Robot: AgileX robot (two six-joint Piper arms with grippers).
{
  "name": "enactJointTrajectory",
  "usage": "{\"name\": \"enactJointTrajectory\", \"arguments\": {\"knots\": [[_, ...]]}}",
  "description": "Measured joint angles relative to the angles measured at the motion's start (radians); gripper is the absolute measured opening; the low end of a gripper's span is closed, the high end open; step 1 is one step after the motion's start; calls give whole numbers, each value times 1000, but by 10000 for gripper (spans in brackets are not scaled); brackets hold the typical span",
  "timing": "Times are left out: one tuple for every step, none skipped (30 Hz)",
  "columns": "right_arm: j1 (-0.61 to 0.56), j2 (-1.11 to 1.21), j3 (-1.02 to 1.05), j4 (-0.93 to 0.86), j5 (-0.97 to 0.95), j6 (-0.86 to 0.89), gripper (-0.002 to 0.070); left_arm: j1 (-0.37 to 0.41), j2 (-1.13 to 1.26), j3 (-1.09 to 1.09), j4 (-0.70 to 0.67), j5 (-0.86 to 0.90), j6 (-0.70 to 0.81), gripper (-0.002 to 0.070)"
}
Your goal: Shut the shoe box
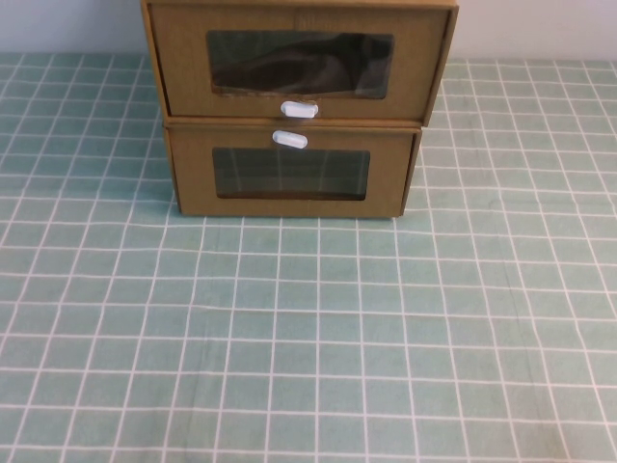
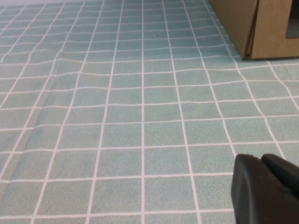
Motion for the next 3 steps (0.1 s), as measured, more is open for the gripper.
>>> {"name": "enactJointTrajectory", "arguments": {"knots": [[0, 0, 0, 0, 0, 0, -11, 0, 0, 0, 0, 0, 0, -5], [0, 0, 0, 0, 0, 0, -11, 0, 0, 0, 0, 0, 0, -5], [0, 0, 0, 0, 0, 0, -11, 0, 0, 0, 0, 0, 0, -5]]}}
